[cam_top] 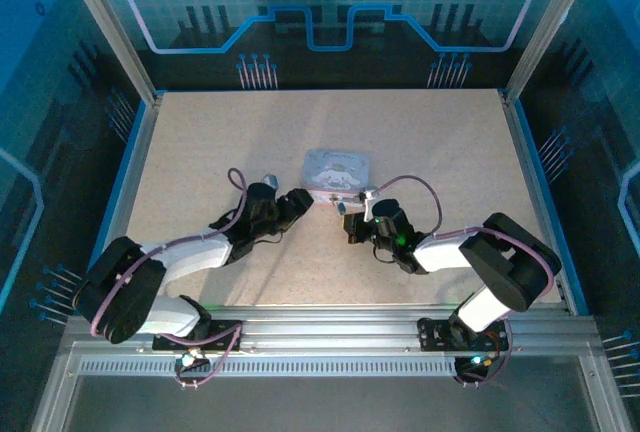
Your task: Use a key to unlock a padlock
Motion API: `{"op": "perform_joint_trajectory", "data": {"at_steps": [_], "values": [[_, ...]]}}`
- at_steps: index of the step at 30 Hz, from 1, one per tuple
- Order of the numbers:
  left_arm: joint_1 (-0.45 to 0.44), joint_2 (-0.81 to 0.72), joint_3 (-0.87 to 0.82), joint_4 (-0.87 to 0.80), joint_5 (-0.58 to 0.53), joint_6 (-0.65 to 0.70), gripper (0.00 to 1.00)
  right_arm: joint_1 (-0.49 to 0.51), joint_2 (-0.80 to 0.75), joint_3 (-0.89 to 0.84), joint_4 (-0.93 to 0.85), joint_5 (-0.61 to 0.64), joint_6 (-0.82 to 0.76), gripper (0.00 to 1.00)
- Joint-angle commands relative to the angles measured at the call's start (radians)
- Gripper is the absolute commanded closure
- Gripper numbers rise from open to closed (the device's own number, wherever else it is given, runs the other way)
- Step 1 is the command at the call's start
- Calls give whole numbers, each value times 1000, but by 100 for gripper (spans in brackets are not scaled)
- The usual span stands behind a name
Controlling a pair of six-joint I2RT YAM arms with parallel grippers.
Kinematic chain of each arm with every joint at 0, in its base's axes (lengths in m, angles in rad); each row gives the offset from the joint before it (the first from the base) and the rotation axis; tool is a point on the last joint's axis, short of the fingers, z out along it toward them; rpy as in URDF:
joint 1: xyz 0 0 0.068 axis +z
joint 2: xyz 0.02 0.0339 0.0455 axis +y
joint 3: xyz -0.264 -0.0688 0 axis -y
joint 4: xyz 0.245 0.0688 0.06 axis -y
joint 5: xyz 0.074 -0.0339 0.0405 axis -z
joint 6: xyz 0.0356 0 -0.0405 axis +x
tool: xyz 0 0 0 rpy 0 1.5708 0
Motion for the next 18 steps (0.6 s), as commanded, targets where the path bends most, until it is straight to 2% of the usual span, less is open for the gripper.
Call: {"op": "perform_joint_trajectory", "data": {"at_steps": [1,7,12,18], "values": [[28,-34,51,-130,-10,77,33,-29,26,-33,74,-82,145,99],[68,-33,108,-219,20,127,28,-56,113,-54,191,-151,232,98],[104,5,186,-323,46,204,25,-62,143,-58,200,-155,232,96],[163,93,282,-374,123,266,23,-68,166,-59,205,-159,229,91]]}}
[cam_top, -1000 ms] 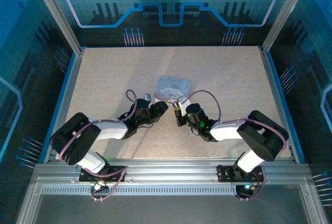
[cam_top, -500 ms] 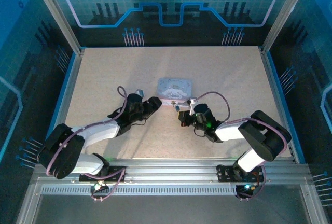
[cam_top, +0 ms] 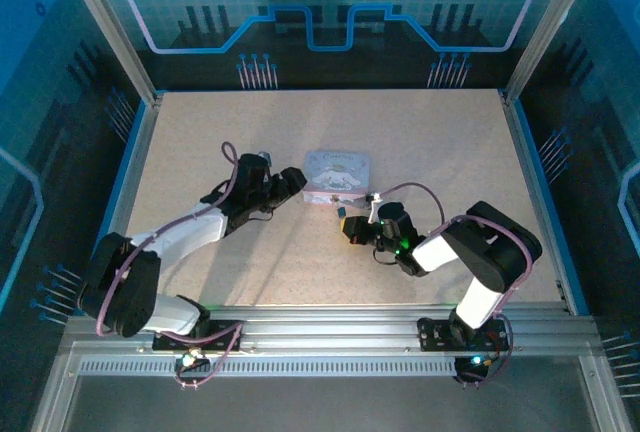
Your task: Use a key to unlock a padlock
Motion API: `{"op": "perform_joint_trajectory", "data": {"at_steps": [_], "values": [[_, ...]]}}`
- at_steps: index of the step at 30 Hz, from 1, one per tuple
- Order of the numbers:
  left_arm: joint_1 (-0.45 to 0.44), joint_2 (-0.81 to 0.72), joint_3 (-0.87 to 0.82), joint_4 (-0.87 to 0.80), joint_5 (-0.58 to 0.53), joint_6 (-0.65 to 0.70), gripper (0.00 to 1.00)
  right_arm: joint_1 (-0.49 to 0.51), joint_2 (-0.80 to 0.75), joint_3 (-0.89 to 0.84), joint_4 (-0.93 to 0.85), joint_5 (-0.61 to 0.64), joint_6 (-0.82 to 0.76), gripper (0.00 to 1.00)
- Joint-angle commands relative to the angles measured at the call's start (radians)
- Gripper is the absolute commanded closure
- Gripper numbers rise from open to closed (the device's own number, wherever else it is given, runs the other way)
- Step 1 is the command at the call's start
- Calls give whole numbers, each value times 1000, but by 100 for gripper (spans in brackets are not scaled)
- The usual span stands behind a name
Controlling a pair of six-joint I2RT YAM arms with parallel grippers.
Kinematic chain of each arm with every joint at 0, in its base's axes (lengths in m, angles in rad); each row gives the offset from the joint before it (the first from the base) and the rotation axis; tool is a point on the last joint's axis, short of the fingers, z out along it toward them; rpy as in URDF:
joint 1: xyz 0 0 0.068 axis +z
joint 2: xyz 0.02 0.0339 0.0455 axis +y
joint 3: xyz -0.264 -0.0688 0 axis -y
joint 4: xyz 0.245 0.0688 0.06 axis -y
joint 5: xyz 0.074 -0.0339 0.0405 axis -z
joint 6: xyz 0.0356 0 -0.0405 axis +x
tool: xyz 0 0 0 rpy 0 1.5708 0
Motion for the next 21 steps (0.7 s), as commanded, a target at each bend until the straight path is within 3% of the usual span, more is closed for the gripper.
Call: {"op": "perform_joint_trajectory", "data": {"at_steps": [1,14,21], "values": [[30,53,52,-61,69,66,23,-20,32,-18,6,-14,18,90],[38,248,254,-155,79,198,22,-60,13,-49,14,-26,16,71],[44,346,325,-188,105,238,23,-125,-34,-39,23,-151,-54,57]]}}
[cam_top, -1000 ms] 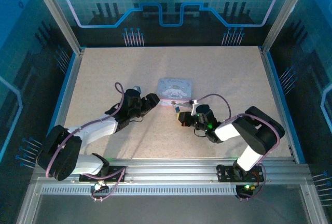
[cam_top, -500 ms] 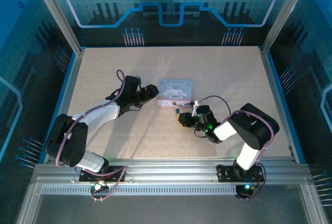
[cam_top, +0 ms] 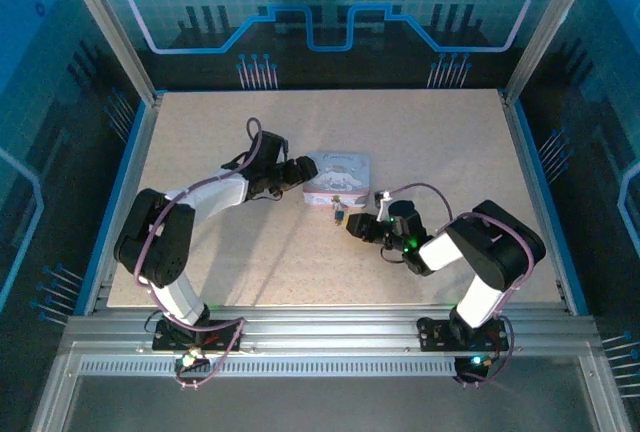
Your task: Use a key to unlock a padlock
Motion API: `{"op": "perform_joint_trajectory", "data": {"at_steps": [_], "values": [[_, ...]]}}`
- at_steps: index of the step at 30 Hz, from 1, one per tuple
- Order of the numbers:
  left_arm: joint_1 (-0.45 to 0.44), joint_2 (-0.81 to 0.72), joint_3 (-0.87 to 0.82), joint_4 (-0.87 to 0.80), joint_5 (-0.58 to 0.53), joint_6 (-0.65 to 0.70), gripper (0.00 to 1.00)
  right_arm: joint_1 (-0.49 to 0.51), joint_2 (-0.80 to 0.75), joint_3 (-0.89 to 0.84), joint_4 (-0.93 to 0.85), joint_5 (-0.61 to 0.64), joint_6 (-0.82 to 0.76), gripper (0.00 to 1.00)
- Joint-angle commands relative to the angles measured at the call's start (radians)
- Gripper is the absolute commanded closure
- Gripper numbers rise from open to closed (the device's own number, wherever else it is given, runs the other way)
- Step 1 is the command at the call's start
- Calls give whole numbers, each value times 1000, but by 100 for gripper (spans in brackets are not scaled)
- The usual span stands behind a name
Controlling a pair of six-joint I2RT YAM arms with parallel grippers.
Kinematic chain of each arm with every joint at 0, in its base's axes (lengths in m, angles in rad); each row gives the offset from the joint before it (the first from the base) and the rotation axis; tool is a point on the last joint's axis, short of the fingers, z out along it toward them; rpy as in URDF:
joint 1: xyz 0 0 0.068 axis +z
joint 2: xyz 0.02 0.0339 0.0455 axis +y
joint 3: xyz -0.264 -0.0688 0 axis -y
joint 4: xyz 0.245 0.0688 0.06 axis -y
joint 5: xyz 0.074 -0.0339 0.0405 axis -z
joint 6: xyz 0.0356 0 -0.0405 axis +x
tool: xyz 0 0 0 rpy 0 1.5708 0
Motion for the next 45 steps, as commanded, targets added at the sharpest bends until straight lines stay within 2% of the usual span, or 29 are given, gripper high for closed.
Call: {"op": "perform_joint_trajectory", "data": {"at_steps": [1,7,14,21,25,32,45], "values": [[12,46,36,-42,44,40,23,-38,-28,1,-12,-83,-60,56],[12,65,-18,-5,58,15,29,-89,-34,43,-12,-146,-93,51],[6,18,-141,49,52,-28,33,-136,33,135,14,-224,-112,45],[-11,-49,-246,73,38,-60,33,-178,142,217,84,-281,-118,42],[-14,-76,-278,82,34,-76,34,-198,133,188,106,-293,-139,40],[-16,-93,-283,85,23,-83,33,-198,80,116,81,-334,-162,37],[-17,-89,-292,105,21,-95,33,-135,186,169,91,-364,-140,41]]}}
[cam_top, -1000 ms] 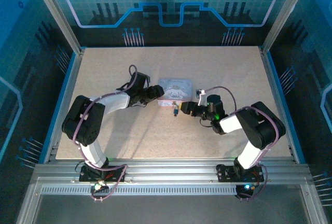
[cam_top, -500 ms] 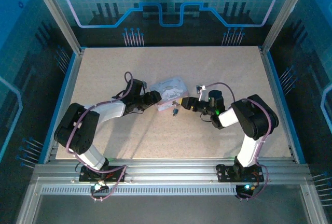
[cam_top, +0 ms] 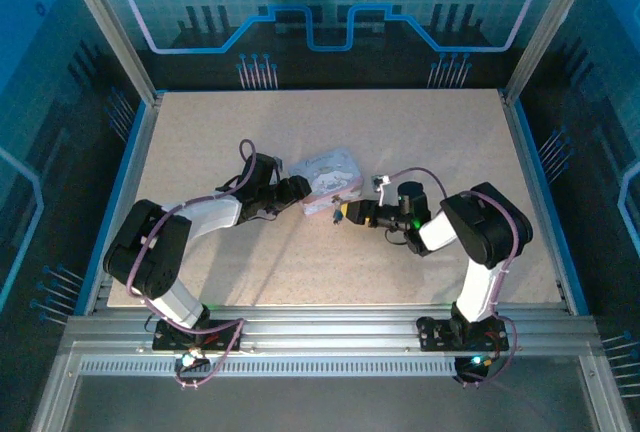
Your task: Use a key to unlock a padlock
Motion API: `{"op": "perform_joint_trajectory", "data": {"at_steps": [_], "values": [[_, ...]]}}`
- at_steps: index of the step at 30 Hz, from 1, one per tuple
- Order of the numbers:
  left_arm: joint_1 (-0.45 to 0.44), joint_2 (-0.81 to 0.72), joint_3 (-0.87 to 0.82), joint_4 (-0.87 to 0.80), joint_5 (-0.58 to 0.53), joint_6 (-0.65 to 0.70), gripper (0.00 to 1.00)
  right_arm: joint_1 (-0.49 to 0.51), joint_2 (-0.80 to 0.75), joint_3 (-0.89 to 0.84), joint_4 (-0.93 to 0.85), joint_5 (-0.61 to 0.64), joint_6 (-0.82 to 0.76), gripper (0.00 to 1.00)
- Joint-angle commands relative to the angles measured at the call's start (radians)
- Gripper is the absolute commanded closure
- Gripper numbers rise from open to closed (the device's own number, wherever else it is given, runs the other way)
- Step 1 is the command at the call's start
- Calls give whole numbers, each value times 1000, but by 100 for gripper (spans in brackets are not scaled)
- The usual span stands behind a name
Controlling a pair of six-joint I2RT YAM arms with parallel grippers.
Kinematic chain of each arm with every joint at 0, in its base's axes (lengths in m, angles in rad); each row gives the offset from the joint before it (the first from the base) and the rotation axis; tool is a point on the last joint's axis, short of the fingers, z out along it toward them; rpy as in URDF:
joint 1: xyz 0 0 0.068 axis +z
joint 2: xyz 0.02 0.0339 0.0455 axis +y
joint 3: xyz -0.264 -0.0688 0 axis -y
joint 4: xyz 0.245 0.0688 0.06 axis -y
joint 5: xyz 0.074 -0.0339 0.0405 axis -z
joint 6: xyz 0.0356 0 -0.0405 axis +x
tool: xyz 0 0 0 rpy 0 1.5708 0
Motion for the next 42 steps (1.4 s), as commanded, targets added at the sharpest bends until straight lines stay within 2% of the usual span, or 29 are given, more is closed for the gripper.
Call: {"op": "perform_joint_trajectory", "data": {"at_steps": [1,18,42], "values": [[-8,8,-35,-91,-25,-9,33,15,36,31,25,-24,-1,41],[-8,18,-32,-82,-19,-12,33,32,175,110,98,-72,54,52],[-8,17,-35,-78,-19,-15,34,32,203,111,115,-75,84,69]]}}
